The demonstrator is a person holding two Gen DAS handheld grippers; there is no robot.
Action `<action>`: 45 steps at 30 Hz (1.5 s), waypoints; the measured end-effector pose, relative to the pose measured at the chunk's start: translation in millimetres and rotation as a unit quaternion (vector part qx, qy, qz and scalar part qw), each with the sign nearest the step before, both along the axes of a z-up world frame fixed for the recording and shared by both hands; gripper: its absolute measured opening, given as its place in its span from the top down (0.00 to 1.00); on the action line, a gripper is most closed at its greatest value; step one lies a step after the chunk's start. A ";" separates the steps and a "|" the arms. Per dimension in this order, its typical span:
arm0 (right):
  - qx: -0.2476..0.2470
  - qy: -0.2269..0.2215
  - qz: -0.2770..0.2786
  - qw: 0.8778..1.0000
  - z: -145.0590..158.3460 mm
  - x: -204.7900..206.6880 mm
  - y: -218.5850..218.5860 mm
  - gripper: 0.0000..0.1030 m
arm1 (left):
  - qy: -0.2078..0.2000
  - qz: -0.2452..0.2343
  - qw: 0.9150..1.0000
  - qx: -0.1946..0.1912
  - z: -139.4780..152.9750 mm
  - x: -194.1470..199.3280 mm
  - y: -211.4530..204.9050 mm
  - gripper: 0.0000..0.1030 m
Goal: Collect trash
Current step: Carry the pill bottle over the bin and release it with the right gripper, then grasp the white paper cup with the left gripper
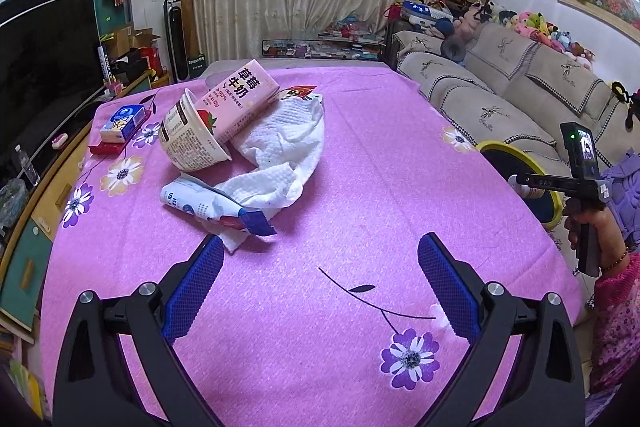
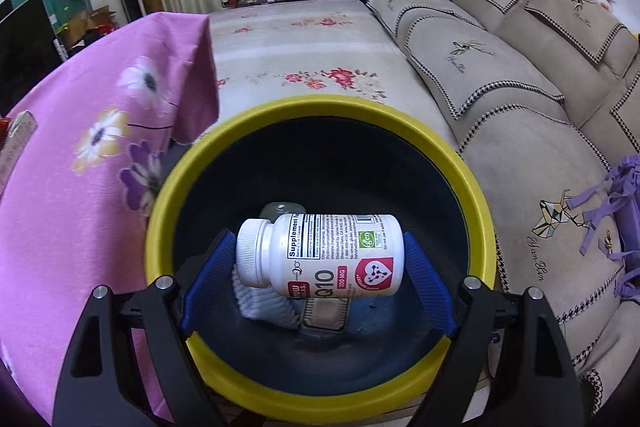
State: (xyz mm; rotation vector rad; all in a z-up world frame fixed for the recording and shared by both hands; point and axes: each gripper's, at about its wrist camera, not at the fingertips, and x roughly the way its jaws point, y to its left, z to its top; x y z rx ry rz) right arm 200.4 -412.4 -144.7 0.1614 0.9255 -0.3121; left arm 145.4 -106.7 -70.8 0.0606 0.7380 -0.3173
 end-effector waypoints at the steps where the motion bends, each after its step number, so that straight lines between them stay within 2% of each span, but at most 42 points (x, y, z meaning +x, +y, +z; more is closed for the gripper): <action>1: 0.000 0.000 -0.002 1.000 -0.6 -1.8 -0.7 0.22 | 0.000 0.001 1.000 0.001 0.0 0.6 0.3 0.07; 6: -0.015 -0.010 -0.002 1.000 5.8 -6.9 5.6 0.16 | 0.003 0.009 1.000 0.004 0.0 1.4 5.3 0.07; 18: -0.018 -0.017 0.008 1.000 11.3 -8.4 15.5 0.16 | 0.010 0.047 0.999 0.009 -4.2 18.6 35.6 0.07; 27: -0.015 -0.016 0.016 1.000 8.9 -6.7 21.5 0.16 | -0.012 0.082 0.996 0.024 17.1 73.1 52.4 0.08; 34: -0.013 -0.011 0.020 1.000 3.8 -5.6 23.3 0.16 | 0.028 0.110 0.993 0.021 14.9 135.5 69.2 0.10; 39: -0.011 -0.009 0.024 1.000 1.6 -4.4 25.0 0.16 | 0.082 0.125 0.989 -0.018 -3.9 167.6 84.2 0.10; 41: -0.010 -0.008 0.026 1.000 0.5 -3.6 25.4 0.16 | 0.095 0.124 0.987 -0.031 -10.4 174.9 87.0 0.14; 45: -0.007 -0.008 0.030 0.999 -1.0 -2.2 27.2 0.16 | 0.116 0.124 0.985 -0.039 -24.9 184.8 88.8 0.30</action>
